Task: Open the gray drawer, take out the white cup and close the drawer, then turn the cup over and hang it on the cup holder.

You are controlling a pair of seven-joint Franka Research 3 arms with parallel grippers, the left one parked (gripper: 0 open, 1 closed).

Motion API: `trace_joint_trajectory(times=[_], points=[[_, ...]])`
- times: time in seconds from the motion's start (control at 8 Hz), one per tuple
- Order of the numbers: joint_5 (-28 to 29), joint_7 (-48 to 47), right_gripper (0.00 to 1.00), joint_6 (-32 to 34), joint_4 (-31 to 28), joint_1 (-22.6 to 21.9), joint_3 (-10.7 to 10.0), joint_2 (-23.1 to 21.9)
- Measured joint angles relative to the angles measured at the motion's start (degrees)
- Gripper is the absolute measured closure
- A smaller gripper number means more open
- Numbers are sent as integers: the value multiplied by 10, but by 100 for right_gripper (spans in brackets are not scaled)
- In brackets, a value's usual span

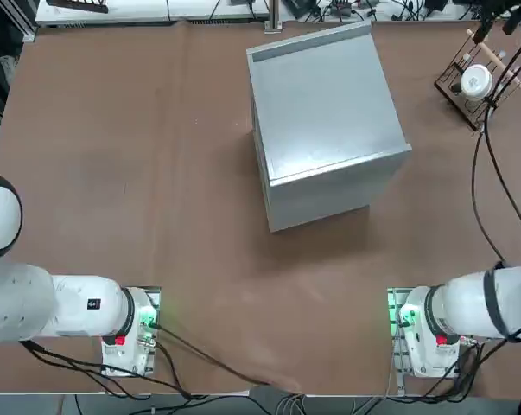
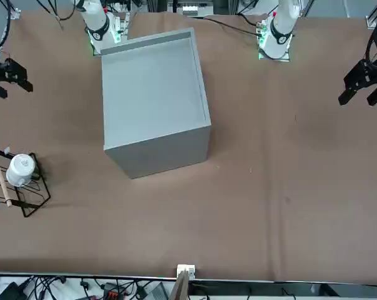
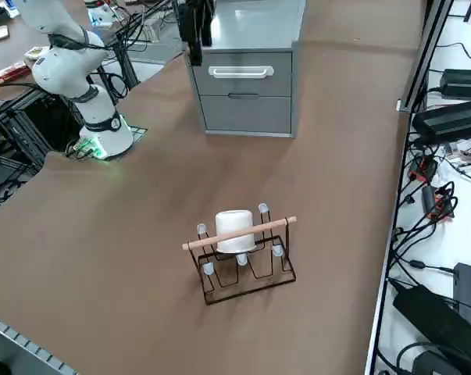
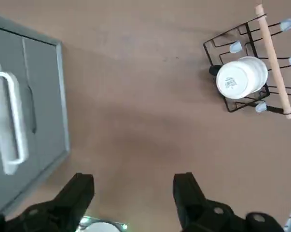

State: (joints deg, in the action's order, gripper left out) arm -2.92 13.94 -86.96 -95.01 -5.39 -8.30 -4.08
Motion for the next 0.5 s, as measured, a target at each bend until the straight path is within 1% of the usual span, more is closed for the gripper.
trace_joint_trajectory(times=[0.25,0.38,0.5], points=[[2,-9,0,19,0,-45,-31,-16],[2,-9,0,19,0,-54,-39,-19],[10,-9,0,18,2,-56,-40,-19]])
